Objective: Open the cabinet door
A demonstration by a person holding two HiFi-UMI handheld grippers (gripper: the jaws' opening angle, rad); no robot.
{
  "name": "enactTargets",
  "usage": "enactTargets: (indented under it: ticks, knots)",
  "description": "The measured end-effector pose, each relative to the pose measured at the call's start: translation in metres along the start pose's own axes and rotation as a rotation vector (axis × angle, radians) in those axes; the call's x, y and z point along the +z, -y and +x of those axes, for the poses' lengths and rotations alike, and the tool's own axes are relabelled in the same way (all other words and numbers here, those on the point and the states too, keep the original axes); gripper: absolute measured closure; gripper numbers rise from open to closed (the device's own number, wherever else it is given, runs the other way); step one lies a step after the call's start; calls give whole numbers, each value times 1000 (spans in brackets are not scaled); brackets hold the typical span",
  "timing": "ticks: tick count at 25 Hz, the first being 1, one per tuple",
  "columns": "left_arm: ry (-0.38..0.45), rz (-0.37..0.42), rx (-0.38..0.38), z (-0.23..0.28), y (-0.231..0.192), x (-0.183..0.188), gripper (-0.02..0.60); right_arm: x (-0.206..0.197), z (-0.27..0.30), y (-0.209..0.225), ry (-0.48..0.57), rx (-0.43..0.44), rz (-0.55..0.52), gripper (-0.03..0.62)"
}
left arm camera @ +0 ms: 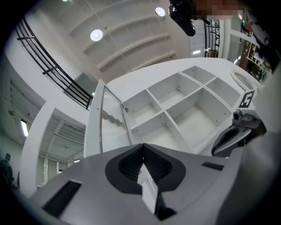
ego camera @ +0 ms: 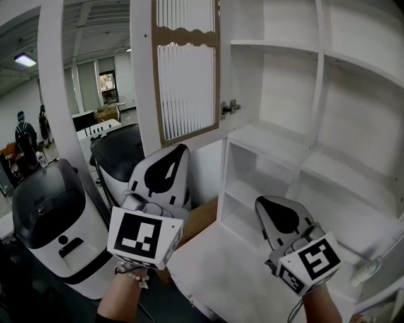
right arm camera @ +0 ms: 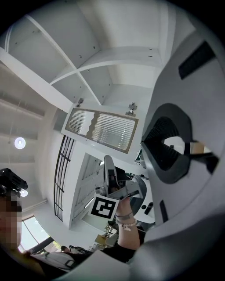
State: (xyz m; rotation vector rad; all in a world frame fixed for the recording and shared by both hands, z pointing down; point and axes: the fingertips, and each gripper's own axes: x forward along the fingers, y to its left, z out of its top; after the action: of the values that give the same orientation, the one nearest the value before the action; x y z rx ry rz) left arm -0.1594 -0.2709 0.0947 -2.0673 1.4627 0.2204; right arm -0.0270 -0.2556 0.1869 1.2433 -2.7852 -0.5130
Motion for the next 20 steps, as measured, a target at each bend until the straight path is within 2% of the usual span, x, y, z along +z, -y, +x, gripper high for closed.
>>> enactTargets:
  ticks: [4, 7, 12, 20]
  knots:
    - [-36, -46, -39, -7, 31, -16, 581, -20, -13, 2, -71, -31, 13, 594]
    - [-57, -71, -82, -11, 56, -29, 581, -24, -23, 8, -32, -56, 16, 594]
    - [-82, -108, -151, -19, 95, -46, 581, -42, -44, 18, -49, -117, 41, 594]
    - [-118, -89, -242, -32, 145, -69, 581, -69, -69, 20, -69, -181, 64, 594]
